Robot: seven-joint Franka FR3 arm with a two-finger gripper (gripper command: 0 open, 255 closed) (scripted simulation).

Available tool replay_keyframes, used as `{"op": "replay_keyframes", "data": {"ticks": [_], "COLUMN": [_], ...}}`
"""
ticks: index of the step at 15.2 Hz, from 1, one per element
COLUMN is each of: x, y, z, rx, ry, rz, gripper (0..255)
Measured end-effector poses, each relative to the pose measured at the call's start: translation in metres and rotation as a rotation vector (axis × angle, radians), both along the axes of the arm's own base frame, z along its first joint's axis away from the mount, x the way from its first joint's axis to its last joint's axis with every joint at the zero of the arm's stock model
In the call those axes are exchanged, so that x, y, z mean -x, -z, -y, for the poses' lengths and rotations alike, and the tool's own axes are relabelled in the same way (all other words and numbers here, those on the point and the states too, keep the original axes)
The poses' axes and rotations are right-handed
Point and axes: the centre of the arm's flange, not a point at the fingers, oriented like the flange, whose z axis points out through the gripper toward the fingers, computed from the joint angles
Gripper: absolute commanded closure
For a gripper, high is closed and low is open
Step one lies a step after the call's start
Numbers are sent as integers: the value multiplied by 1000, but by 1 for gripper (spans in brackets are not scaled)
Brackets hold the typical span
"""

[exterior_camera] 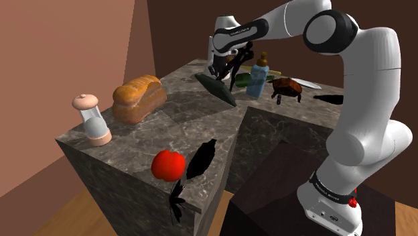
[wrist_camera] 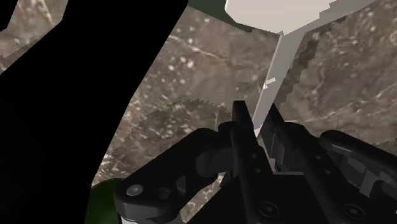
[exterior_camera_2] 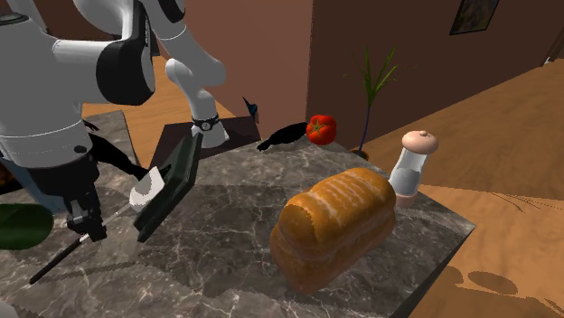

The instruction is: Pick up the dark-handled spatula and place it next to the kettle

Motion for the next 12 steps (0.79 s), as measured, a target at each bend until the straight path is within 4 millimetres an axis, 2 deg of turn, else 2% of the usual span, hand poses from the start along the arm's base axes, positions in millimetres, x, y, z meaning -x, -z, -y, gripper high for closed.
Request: {"op": "replay_keyframes", "data": {"ticks": [4,9,10,12], "x": [-3,1,0,2], "y": [22,23,24,24], "z": [-2,-2,-1,2], "rx": [-2,-1,0,4], "ry": [0,2,3,8], "rz": [-10,-12,-13,-11], "gripper": [255,255,0,0]}}
